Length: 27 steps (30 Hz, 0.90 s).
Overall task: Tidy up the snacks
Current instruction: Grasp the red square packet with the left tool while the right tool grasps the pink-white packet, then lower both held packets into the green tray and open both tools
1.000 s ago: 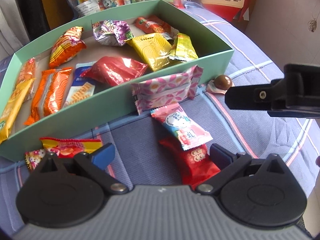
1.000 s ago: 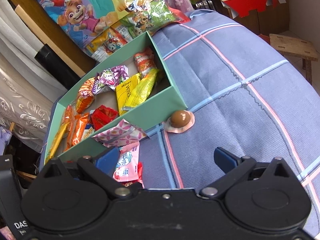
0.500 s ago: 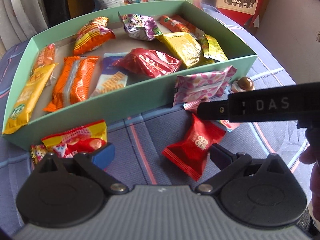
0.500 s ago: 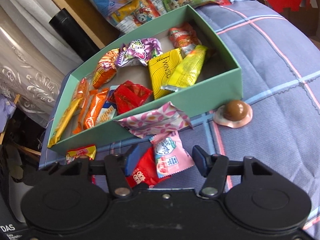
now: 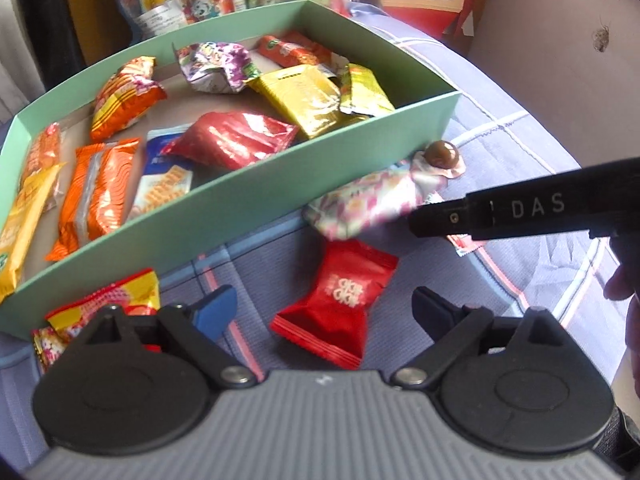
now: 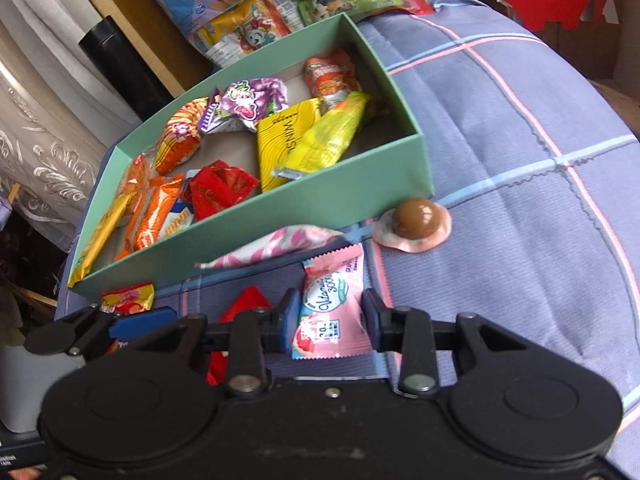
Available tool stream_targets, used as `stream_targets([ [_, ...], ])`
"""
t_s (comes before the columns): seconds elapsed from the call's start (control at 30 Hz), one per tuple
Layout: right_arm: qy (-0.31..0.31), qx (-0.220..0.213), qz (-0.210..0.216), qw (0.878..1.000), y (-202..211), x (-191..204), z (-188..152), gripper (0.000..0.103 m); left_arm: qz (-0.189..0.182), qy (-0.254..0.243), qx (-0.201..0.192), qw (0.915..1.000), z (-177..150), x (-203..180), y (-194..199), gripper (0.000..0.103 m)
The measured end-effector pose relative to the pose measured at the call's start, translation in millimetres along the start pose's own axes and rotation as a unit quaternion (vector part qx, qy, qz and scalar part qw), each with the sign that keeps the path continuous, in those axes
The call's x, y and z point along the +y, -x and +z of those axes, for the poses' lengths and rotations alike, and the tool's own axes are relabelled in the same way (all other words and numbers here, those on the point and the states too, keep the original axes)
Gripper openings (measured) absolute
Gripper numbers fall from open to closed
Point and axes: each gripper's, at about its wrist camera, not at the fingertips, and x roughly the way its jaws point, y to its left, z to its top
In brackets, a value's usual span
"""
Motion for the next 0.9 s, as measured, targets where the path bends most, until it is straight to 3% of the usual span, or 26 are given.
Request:
stream_targets([
  [0.1, -0.006, -0.003, 0.001, 1.000, 0, -4, -1, 0.034, -0.009, -0.014, 0.002, 0.9999, 3, -8, -3, 0.073],
  [0.13, -0.004, -0.004, 0.001, 1.000, -1, -3, 0, 0.034, -0.004, -0.020, -0.003, 0.9998, 3, -11, -3, 0.062],
  [0.17, 0.000, -0.005, -0.001, 1.000, -2, -2, 0, 0.034, 0.000, -0.030, -0.008, 0.9995, 3, -14, -2, 0.045],
  [0.23, 0.008, -0.008, -0.004, 1.000, -2, -1, 2, 0.034, 0.000, -0.036, -0.009, 0.9993, 3, -15, -2, 0.037],
  [0.43, 0.043, -0.021, -0.017, 0.999, -5, 7, -1, 0.034, -0.014, -0.015, -0.007, 0.9998, 2, -4, -1, 0.037],
  [0.67, 0.065, -0.026, -0.030, 0.997, -3, 12, -5, 0.034, 0.002, -0.033, -0.006, 0.9994, 1, -12, 0, 0.036],
  [0.9, 0.035, -0.023, -0.026, 0.999, 15, -2, -14, 0.033, -0.028, -0.023, 0.004, 0.9993, -8, -12, 11, 0.034],
])
